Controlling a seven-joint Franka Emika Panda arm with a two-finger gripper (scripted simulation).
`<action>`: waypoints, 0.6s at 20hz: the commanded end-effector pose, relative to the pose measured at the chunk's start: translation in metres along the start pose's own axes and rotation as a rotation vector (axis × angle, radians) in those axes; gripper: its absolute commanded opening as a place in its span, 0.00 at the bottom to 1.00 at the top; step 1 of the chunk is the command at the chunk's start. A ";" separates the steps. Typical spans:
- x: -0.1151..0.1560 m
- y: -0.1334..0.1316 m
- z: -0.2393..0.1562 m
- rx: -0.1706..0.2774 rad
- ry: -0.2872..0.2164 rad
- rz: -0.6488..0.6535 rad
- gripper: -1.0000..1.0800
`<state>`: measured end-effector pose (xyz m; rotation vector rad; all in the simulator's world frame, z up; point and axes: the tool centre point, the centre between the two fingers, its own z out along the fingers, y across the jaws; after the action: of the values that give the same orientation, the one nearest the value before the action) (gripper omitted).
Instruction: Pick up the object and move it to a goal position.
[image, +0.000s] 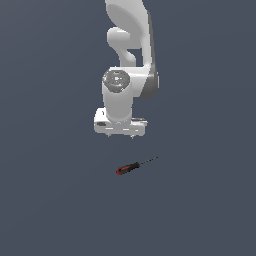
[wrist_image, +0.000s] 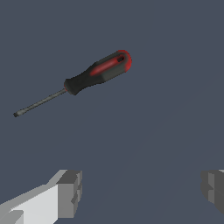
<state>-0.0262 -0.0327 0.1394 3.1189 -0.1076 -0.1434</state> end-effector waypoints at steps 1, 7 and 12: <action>0.000 0.000 0.000 0.000 0.000 0.000 0.96; 0.001 -0.022 -0.002 -0.003 -0.001 -0.060 0.96; 0.002 -0.032 -0.002 -0.003 -0.001 -0.083 0.96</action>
<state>-0.0220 -0.0016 0.1409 3.1213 0.0192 -0.1466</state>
